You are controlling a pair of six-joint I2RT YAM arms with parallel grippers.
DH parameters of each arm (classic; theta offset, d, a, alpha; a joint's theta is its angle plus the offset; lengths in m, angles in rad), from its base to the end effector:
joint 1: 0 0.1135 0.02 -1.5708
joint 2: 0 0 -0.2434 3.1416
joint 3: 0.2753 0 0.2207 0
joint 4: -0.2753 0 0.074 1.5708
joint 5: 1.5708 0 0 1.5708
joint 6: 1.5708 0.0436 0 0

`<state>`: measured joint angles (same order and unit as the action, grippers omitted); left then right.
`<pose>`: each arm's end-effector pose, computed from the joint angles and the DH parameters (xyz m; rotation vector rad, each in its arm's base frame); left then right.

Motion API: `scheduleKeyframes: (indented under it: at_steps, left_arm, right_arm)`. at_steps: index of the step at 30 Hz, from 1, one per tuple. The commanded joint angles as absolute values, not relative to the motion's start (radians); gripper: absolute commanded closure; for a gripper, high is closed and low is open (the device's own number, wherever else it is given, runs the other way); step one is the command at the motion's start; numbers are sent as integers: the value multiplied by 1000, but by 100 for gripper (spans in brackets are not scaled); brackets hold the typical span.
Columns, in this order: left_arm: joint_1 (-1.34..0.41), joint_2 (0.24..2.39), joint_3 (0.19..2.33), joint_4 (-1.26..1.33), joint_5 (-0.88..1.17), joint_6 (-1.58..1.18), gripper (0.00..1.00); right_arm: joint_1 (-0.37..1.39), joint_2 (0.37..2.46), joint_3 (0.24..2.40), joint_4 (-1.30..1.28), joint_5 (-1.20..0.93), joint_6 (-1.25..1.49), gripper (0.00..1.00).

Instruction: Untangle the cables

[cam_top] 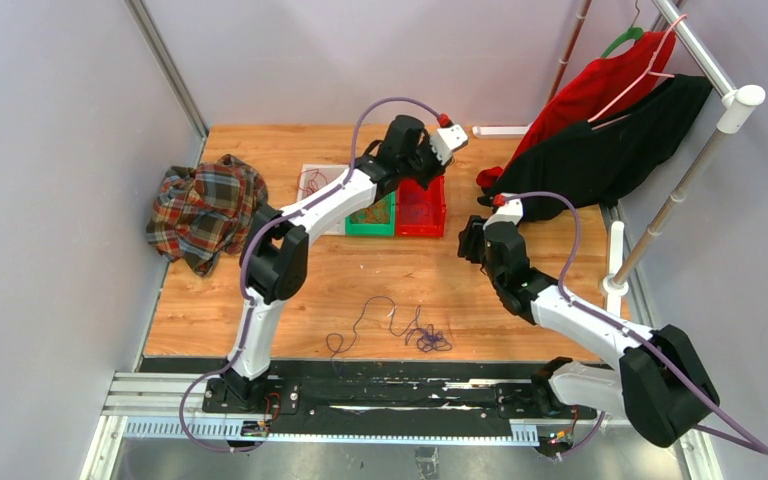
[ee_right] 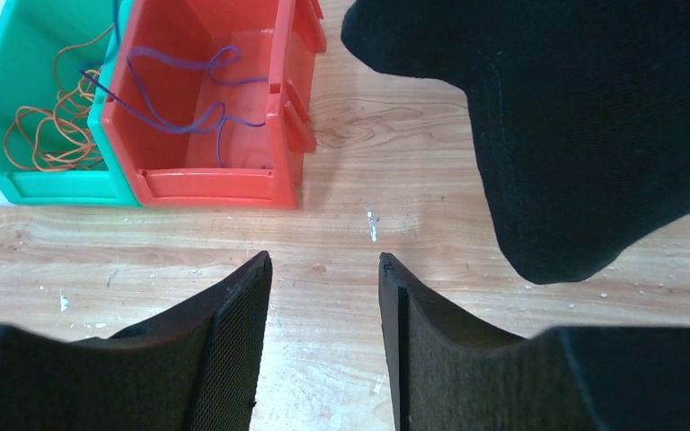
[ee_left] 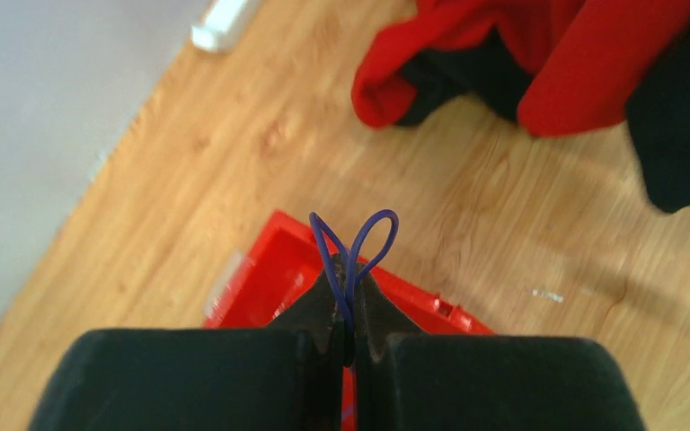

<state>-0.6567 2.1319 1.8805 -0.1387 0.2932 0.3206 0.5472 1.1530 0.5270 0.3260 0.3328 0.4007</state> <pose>0.3703 -0.3013 0.2808 1.0959 1.6464 -0.5071 0.2111 0.1120 0.2261 0.0933 1.8659 0.3469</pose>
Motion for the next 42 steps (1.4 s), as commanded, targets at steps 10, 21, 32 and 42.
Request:
scheduleKeyframes:
  at_steps: [10, 21, 32, 42]
  left_arm:
    - [-647, 2275, 2025, -478, 90, 355, 98]
    - [-630, 2177, 1967, -541, 154, 261, 38]
    - [-598, 2196, 2261, -888, 361, 297, 17]
    - [-641, 1917, 1779, -957, 611, 504, 22]
  right_arm:
    - [512, 1163, 531, 341, 315, 411, 53]
    - [500, 1131, 542, 310, 308, 419, 50]
    - [497, 1109, 539, 294, 303, 416, 50]
    - [497, 1068, 500, 225, 244, 450, 45]
